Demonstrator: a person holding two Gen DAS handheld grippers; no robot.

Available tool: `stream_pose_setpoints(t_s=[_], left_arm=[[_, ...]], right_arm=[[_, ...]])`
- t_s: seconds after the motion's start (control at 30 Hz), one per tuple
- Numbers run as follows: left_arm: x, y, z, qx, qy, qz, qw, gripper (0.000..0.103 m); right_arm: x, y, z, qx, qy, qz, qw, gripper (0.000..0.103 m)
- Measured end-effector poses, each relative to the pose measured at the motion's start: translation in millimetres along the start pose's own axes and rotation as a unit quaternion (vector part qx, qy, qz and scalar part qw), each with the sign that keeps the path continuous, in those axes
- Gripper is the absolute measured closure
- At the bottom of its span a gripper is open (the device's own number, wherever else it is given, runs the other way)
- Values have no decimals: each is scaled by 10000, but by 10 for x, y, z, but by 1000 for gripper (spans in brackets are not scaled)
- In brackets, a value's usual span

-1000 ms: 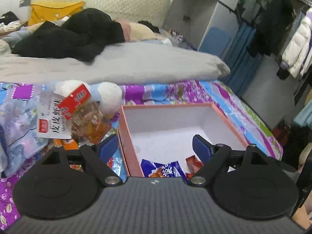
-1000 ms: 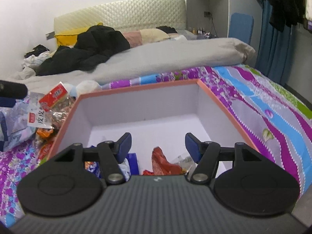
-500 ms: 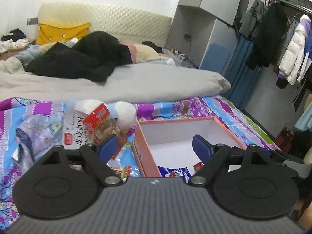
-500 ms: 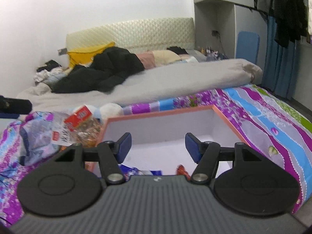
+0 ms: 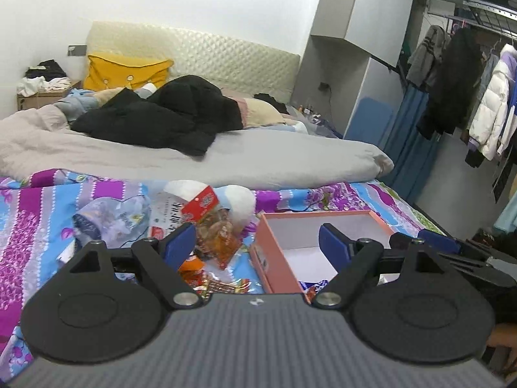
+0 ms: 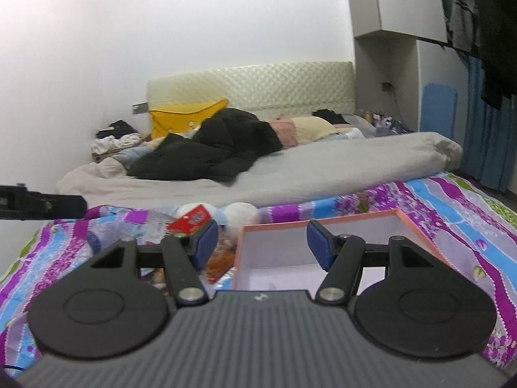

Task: Organize snacks
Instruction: 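Withdraw both open tools from the box back toward the snack pile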

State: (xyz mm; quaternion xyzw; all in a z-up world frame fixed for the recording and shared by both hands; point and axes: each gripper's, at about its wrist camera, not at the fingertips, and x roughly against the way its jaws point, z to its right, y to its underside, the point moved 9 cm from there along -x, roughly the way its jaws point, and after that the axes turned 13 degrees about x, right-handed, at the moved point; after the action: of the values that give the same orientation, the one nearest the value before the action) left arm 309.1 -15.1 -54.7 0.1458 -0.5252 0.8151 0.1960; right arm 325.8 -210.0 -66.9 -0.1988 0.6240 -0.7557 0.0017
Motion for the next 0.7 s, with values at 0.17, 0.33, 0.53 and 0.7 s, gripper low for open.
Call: stream_pose_setpoints(t_s=[0.17, 0.33, 0.53, 0.7], left_arm=[[161, 77, -182, -56, -91, 56, 9999, 17], [291, 178, -393, 43, -142, 77, 9999, 17], [417, 366, -590, 141, -162, 32, 9998, 17], [506, 587, -664, 137, -244, -52, 9996, 17]], right_arm=[[65, 41, -296, 42, -151, 17, 9999, 40], [138, 128, -579, 77, -259, -1, 9996, 40], [262, 302, -810, -31, -368, -20, 9993, 40], [370, 508, -948, -100, -474, -152, 9987, 40]])
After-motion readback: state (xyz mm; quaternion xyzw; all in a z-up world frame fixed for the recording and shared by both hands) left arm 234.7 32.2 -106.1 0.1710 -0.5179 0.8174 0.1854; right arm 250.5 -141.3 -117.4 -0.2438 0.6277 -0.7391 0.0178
